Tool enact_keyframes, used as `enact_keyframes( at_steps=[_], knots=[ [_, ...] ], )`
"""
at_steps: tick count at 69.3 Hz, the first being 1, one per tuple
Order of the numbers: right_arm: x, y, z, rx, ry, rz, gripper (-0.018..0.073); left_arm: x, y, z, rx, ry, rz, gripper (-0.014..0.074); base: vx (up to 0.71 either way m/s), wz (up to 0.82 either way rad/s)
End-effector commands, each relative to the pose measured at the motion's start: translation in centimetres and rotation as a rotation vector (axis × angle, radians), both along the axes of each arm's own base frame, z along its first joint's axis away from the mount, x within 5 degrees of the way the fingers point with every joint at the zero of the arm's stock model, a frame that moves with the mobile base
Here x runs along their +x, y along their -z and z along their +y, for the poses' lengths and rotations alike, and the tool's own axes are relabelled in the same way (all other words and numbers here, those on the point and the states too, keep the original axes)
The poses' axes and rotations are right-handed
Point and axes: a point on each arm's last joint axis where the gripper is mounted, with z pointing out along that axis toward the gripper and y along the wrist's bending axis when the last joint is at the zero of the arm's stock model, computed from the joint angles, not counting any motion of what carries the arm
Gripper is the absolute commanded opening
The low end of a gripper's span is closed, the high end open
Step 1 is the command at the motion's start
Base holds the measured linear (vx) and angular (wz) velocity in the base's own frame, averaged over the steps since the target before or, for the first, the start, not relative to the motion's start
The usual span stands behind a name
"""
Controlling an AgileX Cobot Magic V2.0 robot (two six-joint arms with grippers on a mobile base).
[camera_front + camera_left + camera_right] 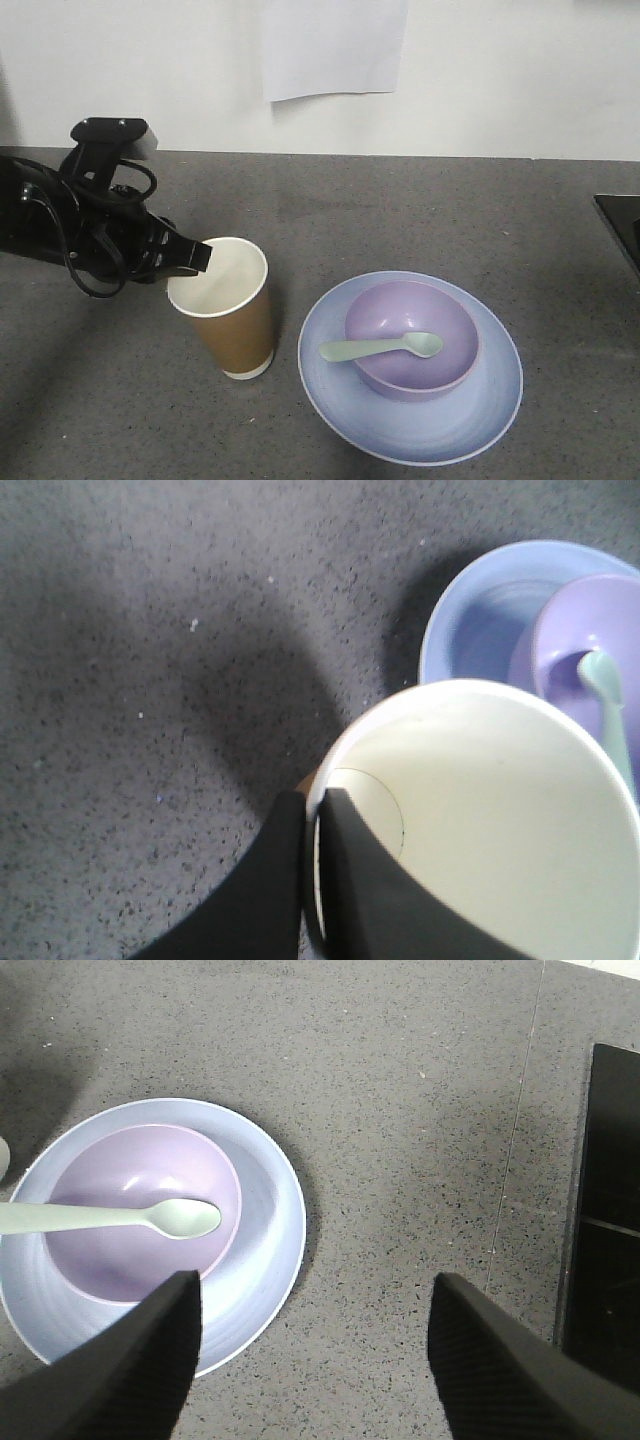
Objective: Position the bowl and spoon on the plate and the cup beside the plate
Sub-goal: 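Release the cup beside the plate and raise the left gripper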
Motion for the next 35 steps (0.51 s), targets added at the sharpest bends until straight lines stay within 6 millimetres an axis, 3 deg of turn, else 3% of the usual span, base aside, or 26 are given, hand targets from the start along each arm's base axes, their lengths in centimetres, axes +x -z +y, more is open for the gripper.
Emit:
enact_keyframes(
  at_steps=[1,20,35],
  knots=[
    [0.06,-1.29,-0.05,0.017,0.002,-0.095,0.0465,0.00,-1.34,-0.16,-0.045,-0.020,-0.069,-0.0006,0.00,0.00],
    [0.07,-1.31,-0.05,0.017,0.002,-0.098,0.0465,0.07,-1.22,-0.19,-0.043,-0.019,-0.065,0.0028,0.00,0.00],
    [0.07,-1.31,-0.05,0.017,0.002,-0.098,0.0465,0.04,-1.27,-0.20,-0.047,-0.020,-0.065,0.0176,0.00,0.00]
  ],
)
